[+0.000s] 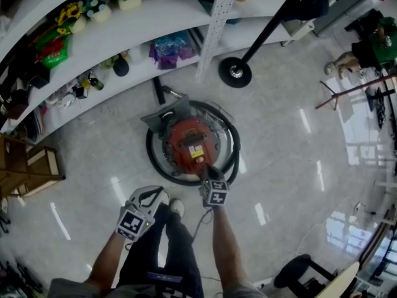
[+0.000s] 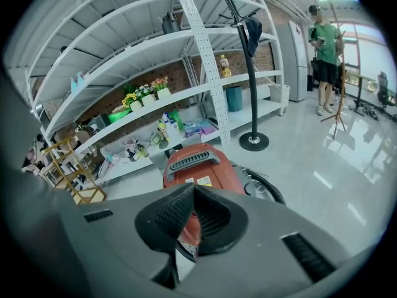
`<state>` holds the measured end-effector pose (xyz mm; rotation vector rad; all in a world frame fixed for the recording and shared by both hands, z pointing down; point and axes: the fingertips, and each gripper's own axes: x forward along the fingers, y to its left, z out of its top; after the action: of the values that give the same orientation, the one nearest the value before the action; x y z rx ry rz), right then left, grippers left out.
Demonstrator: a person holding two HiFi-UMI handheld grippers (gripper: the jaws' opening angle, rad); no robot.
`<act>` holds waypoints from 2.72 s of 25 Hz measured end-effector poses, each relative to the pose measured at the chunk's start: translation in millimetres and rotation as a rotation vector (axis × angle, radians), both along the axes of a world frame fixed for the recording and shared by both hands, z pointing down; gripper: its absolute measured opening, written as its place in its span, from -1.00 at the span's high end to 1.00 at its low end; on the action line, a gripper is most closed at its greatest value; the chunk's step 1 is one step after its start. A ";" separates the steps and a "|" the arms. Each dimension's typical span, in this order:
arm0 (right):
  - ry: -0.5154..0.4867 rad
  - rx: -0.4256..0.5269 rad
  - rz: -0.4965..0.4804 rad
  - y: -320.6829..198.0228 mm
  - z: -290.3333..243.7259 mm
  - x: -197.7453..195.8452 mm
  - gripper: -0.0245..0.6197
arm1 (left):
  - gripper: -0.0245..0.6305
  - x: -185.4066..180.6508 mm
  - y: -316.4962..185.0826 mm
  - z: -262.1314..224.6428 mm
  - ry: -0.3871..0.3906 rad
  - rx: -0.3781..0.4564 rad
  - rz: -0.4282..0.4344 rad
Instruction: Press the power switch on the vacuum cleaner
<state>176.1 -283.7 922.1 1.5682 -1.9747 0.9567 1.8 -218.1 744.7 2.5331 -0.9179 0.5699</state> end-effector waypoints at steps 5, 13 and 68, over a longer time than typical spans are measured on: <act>-0.016 0.060 0.000 7.8 -42.5 -8.1 0.89 | 0.90 2.3 -0.8 -23.9 0.015 0.029 -0.011; -0.017 0.123 0.013 17.7 -107.4 -8.6 0.89 | 0.90 6.8 -1.5 -66.9 0.023 0.078 0.002; -0.022 0.508 -0.011 95.7 -477.2 -41.8 0.89 | 0.90 9.3 10.8 -336.0 0.105 0.431 0.112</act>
<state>134.3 -187.9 444.9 1.8005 -2.3649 0.4838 11.0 -207.3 408.7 2.9800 -0.9472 0.2884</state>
